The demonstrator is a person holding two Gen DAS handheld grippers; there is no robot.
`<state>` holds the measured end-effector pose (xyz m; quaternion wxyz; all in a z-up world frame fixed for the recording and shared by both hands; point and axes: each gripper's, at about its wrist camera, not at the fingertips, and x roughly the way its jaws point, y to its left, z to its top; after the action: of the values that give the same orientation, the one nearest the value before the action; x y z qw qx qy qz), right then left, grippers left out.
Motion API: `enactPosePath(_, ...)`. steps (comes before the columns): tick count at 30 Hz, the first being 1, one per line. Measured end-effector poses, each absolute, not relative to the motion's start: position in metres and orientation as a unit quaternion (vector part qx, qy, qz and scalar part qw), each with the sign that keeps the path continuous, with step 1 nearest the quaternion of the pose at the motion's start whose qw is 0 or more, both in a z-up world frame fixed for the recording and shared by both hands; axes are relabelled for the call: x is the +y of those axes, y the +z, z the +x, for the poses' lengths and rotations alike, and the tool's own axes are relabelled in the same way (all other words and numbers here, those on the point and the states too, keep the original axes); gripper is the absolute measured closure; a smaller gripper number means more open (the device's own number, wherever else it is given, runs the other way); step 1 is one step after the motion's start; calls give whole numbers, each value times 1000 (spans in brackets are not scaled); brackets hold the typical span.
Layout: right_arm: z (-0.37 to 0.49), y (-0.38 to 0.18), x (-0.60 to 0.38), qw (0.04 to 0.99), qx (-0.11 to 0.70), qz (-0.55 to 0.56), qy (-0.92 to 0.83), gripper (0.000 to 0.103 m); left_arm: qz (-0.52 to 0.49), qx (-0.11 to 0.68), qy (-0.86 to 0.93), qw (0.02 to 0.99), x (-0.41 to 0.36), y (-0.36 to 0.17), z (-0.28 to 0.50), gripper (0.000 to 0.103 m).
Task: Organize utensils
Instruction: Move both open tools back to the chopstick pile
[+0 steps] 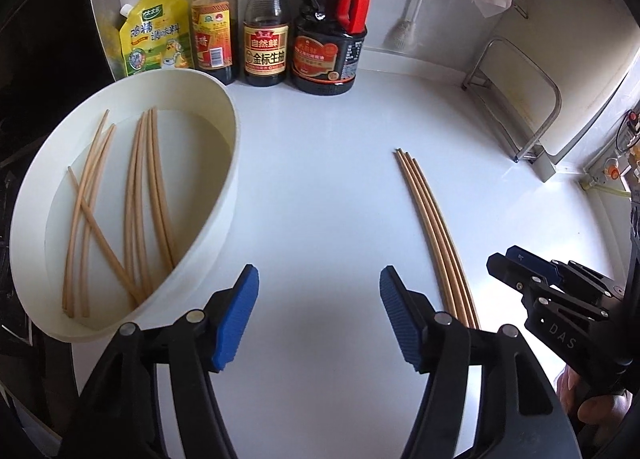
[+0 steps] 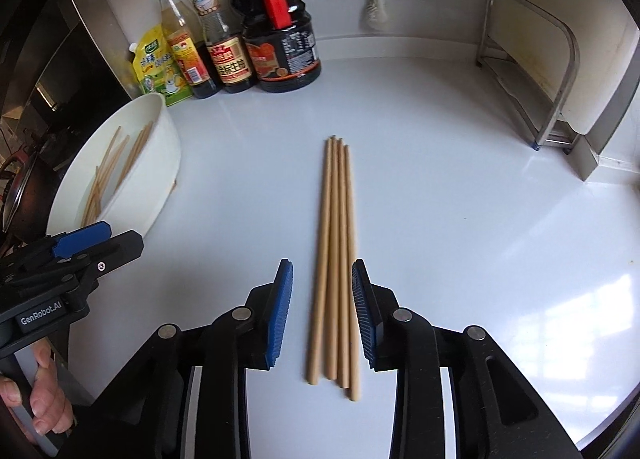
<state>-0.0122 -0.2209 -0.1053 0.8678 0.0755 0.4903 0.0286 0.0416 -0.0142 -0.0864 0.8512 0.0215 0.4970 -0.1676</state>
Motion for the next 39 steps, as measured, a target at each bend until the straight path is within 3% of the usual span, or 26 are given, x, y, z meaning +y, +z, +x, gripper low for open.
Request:
enactPosePath(14,3,-143,-237,862,505,43,34,65,21,510,-151,847,-50,-114,44,30)
enactPosePath(39,14,-156,-255,863,504,25,39,65,21,518,-159,840,-87,-131,49,30)
